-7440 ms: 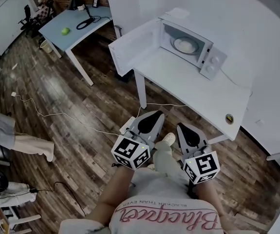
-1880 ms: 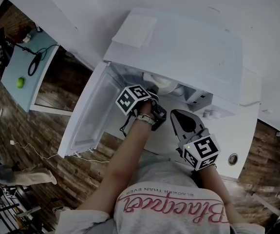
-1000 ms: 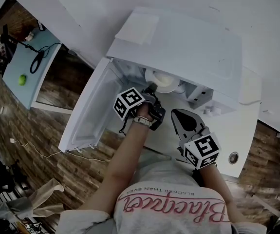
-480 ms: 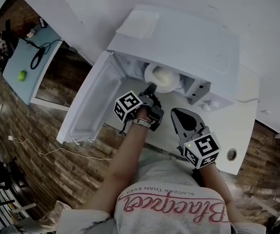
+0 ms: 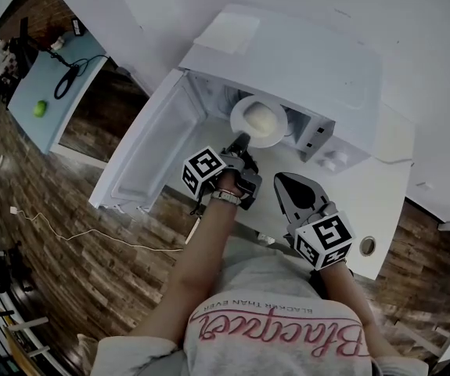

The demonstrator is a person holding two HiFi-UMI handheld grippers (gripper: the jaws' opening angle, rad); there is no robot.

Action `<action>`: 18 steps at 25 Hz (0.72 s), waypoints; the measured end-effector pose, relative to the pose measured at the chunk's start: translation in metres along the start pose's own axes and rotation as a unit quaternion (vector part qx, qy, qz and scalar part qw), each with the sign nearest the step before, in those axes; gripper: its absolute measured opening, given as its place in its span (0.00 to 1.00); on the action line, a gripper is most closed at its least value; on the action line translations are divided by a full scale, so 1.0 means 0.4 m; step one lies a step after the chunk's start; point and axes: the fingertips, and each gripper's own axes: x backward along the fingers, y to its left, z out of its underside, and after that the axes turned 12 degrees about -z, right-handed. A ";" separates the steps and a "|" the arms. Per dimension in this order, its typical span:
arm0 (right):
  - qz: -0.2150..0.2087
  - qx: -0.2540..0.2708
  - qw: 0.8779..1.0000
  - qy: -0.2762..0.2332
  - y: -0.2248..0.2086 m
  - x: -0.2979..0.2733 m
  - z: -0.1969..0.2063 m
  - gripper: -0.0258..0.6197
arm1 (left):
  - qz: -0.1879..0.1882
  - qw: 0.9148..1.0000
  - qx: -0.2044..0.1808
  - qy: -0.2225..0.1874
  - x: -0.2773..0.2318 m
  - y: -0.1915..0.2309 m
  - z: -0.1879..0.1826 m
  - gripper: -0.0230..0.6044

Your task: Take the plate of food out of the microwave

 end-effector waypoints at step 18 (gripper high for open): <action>-0.001 -0.013 1.000 -0.001 0.052 0.010 0.027 0.05 | 0.036 0.999 0.014 0.002 0.091 0.019 0.015 0.06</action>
